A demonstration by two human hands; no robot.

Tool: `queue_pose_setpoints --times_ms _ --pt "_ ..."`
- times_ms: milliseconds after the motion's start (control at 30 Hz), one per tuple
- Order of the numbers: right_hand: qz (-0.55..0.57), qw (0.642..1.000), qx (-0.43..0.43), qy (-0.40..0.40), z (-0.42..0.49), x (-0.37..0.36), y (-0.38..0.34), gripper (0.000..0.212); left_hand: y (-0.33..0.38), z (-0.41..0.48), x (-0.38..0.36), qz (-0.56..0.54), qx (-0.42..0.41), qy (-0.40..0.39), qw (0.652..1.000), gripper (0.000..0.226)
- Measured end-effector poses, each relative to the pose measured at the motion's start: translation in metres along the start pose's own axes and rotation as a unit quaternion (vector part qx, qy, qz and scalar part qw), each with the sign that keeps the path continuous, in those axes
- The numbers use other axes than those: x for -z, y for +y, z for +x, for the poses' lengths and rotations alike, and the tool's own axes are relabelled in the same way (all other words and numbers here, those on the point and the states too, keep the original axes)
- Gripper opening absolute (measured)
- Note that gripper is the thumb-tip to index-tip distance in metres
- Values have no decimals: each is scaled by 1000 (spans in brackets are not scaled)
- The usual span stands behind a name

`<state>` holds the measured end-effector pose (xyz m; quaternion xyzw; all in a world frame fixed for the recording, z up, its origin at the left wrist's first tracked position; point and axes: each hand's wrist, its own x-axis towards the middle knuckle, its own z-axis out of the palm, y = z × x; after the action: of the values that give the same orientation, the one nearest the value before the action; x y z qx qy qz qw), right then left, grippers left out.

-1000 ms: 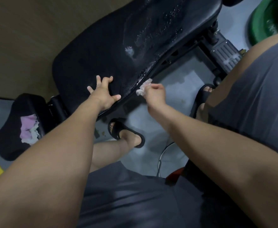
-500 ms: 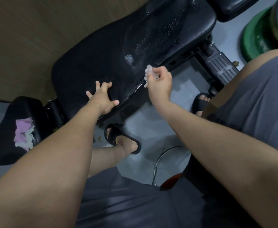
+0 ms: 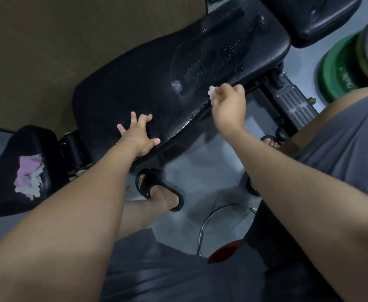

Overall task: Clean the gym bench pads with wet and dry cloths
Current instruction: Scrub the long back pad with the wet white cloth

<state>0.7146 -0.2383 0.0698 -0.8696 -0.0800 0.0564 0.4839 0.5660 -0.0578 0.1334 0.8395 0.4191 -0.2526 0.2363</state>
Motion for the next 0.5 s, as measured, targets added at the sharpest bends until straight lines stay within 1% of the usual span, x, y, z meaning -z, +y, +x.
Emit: queue_pose_setpoints --times_ms 67,133,167,233,267,300,333,400,467,500 --pt "21 999 5 -39 0 6 -13 16 2 1 1 -2 3 -7 1000 81" --pt "53 992 24 -113 -17 5 -35 21 0 -1 5 -3 -2 -11 1000 79" --pt "72 985 18 -157 -26 6 -46 23 -1 -3 9 -15 -8 -8 1000 73" --pt "101 968 -4 -228 -37 8 -65 23 -5 -8 19 -69 -25 35 997 47" --pt "105 963 -5 -249 -39 8 -75 22 -8 -14 24 -122 -29 69 990 34" --pt "102 960 2 -261 -40 9 -88 21 -11 -20 30 -187 -35 100 977 32" --pt "101 958 18 -269 -41 8 -102 20 -14 -27 38 -251 -43 121 959 36" --pt "100 948 70 -294 -47 5 -136 20 -24 -43 54 -354 -68 134 923 46" --pt "119 926 108 -343 -57 -1 -173 17 -41 -60 70 -405 -113 138 897 50" --pt "142 911 111 -371 -64 -4 -192 15 -52 -70 79 -422 -136 145 884 52"
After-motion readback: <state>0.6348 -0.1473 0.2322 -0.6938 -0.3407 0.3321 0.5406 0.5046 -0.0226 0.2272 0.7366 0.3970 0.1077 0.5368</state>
